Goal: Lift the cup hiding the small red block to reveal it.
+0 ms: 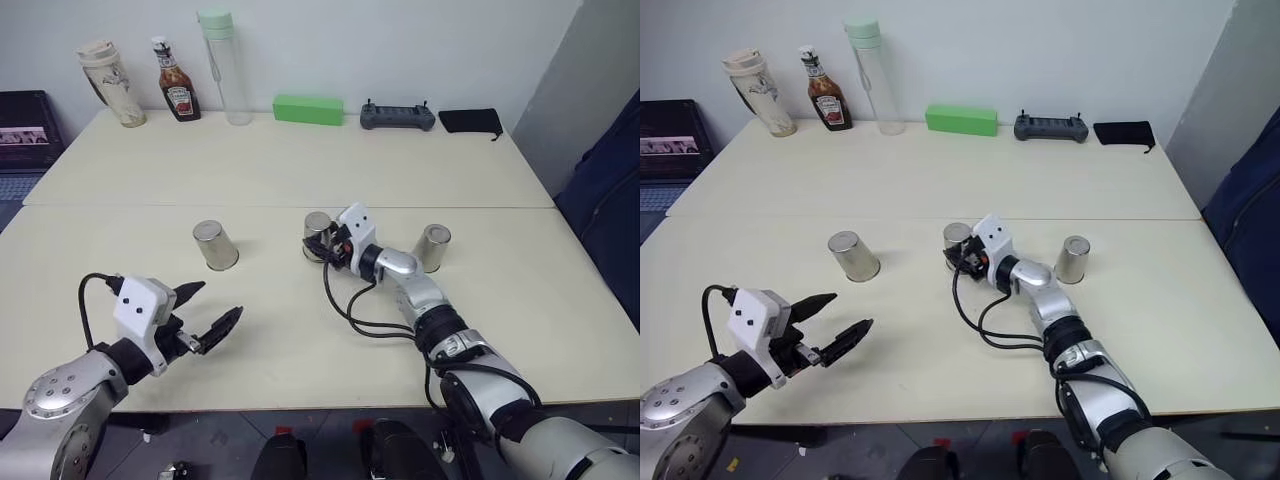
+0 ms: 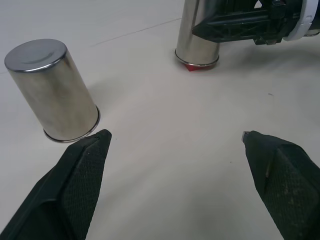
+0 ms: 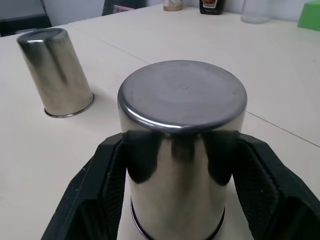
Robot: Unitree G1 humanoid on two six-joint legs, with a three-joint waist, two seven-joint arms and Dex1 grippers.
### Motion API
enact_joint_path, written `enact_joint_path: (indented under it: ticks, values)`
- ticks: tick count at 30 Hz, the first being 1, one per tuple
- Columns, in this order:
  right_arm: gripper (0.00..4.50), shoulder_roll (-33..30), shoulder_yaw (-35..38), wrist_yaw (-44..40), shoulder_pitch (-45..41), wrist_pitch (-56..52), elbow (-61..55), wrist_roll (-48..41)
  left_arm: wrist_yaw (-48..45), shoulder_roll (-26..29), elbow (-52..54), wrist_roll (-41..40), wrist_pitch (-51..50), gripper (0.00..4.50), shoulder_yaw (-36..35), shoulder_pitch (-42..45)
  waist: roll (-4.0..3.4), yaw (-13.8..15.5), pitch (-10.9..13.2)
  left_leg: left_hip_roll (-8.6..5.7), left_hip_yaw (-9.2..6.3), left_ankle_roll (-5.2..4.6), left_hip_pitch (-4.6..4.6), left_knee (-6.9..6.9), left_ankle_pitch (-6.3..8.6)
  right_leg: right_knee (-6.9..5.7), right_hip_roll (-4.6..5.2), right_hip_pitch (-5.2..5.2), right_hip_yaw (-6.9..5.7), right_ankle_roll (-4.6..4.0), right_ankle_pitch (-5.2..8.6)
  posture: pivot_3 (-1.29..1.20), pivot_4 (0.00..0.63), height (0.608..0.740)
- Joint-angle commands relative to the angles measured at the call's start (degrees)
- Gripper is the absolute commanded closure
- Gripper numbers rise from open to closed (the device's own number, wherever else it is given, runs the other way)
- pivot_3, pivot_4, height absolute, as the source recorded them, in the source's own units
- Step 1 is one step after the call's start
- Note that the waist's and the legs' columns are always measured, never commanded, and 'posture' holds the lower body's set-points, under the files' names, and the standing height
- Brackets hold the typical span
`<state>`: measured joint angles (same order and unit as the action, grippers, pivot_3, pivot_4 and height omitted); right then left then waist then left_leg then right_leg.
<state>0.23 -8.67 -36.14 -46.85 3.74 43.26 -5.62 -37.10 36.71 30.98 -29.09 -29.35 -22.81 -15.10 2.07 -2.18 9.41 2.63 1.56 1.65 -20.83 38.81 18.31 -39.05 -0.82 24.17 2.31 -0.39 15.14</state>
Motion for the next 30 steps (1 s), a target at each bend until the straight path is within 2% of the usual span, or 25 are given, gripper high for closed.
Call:
enact_joint_path:
  ticks: [1,4,7,10,17,19,24,30]
  values:
    - [1.82,-2.2,-0.1,-2.8,3.9,-7.8,-20.4,-3.4,0.2,-0.4,1.0,0.0,1.3,0.00,-0.3,-0.1,-0.03,0.2,0.0,0.00,-0.03,0.00,-0.02,-0.01,0.01,0.01,0.00,0.00,-0.02,0.00,0.00,0.00,0.150,0.740]
    - [1.82,-5.1,0.5,-0.7,8.2,-16.0,-30.9,-3.3,0.2,-0.7,1.0,0.3,1.5,0.00,0.0,-0.6,-0.04,0.3,0.0,0.00,-0.05,0.01,-0.04,-0.03,0.02,0.01,0.03,0.00,-0.03,0.00,0.00,0.00,0.150,0.740]
    - [1.82,-7.0,0.1,1.3,11.3,-20.2,-35.2,-2.1,-0.1,-0.8,0.9,0.4,1.6,0.00,0.4,-0.9,-0.02,0.3,0.0,-0.01,-0.07,0.01,-0.01,-0.02,0.02,0.02,0.03,-0.01,-0.05,0.00,0.00,0.00,0.150,0.740]
    - [1.82,-6.7,0.0,3.3,12.2,-20.8,-32.6,-1.6,-0.5,-0.5,0.6,0.5,1.6,0.00,0.9,-0.5,-0.05,0.3,0.0,-0.01,-0.04,0.01,0.01,-0.02,0.01,0.01,0.02,-0.01,-0.04,0.00,0.01,0.00,0.150,0.740]
    - [1.82,-5.5,0.2,6.4,11.0,-14.9,-19.9,1.0,-1.2,0.6,0.3,0.5,1.5,0.00,0.2,0.0,-0.07,-0.1,0.0,0.03,0.08,0.01,0.06,0.00,0.00,0.01,-0.10,0.00,0.06,0.00,0.01,0.00,0.150,0.740]
    - [1.11,-5.6,0.3,6.7,11.0,-13.9,-18.6,1.2,-1.4,0.8,0.5,0.5,1.5,0.00,-0.1,-0.4,-0.06,-0.2,0.0,0.03,0.08,0.01,0.07,0.00,0.00,0.01,-0.10,-0.01,0.07,0.00,0.01,0.00,0.150,0.740]
    - [0.02,-6.2,-0.4,6.5,13.8,-14.6,-23.2,1.2,-1.2,0.7,1.2,0.3,1.4,0.00,-0.3,-1.2,-0.07,-0.2,0.0,0.02,0.06,0.01,0.03,0.00,0.01,0.03,-0.08,0.00,0.07,0.00,0.01,0.00,0.150,0.740]
    - [0.02,-11.5,-2.2,5.1,24.5,-22.4,-42.6,1.1,-1.0,0.2,1.4,0.4,1.6,0.00,0.1,-1.9,-0.08,0.3,0.0,0.00,0.00,0.00,-0.03,-0.02,0.02,0.06,-0.03,0.00,0.03,0.01,0.02,0.00,0.150,0.740]
